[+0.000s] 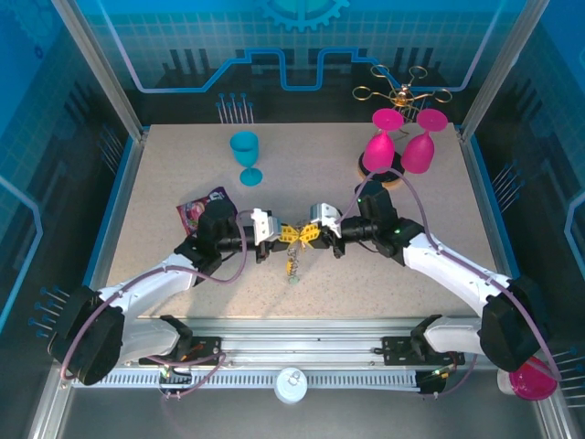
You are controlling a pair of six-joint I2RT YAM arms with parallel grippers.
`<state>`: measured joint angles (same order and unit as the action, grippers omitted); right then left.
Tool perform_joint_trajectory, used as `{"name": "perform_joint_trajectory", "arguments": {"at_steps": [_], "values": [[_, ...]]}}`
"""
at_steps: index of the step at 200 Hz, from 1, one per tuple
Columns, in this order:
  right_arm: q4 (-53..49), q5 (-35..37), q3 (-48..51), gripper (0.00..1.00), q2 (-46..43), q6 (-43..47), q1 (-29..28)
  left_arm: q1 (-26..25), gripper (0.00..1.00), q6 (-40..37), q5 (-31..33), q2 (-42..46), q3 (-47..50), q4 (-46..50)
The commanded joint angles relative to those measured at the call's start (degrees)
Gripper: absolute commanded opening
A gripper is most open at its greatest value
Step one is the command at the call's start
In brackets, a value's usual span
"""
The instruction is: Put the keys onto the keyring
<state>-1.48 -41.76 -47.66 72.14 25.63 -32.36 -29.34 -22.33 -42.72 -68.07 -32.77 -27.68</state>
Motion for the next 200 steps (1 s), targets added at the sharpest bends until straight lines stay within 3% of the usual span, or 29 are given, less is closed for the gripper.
{"name": "perform_joint_trajectory", "arguments": {"at_steps": [1,8,16,23,54,92,98,125,148,162,200], "values": [[0.2,0.3,-1.6,0.00,-0.7,0.9,0.8,-1.2,0.00,2.7,-5.4,1.4,-0.5,-8.1],[-2.4,0.8,-2.4,0.00,-1.0,2.5,0.8,-1.1,0.00,2.1,-3.8,1.5,-1.0,-6.1],[-5.9,1.5,-4.9,0.00,-1.1,4.4,0.6,-1.2,0.24,0.5,-1.9,1.5,-2.0,-2.7],[-9.7,2.4,-6.6,0.00,-1.1,6.8,0.2,-1.2,0.28,-1.7,-1.1,1.5,-3.0,1.1],[-27.8,9.4,-16.9,0.00,1.8,16.8,-3.3,-2.6,0.19,-13.6,2.3,0.5,-9.0,19.7],[-38.3,15.2,-26.5,0.00,7.0,20.0,-7.9,-3.9,0.04,-20.9,5.3,-1.7,-13.2,29.2],[-38.0,15.2,-27.1,0.00,7.2,19.5,-8.2,-4.2,0.00,-21.9,5.5,-1.9,-13.7,30.3],[-30.0,11.9,-23.2,0.00,4.7,14.7,-7.1,-4.2,0.00,-20.7,4.3,-0.7,-12.0,26.9],[-18.9,7.3,-15.2,0.18,0.8,8.2,-3.7,-3.7,0.00,-15.5,1.6,1.3,-7.8,17.0],[-13.0,5.3,-10.5,0.22,-1.1,5.1,-1.9,-3.2,0.00,-11.5,0.1,2.0,-5.8,10.9],[-0.1,1.2,-1.1,0.21,-2.9,-1.7,1.1,-2.8,0.00,-3.6,-1.6,1.8,-2.4,-0.5]]}}
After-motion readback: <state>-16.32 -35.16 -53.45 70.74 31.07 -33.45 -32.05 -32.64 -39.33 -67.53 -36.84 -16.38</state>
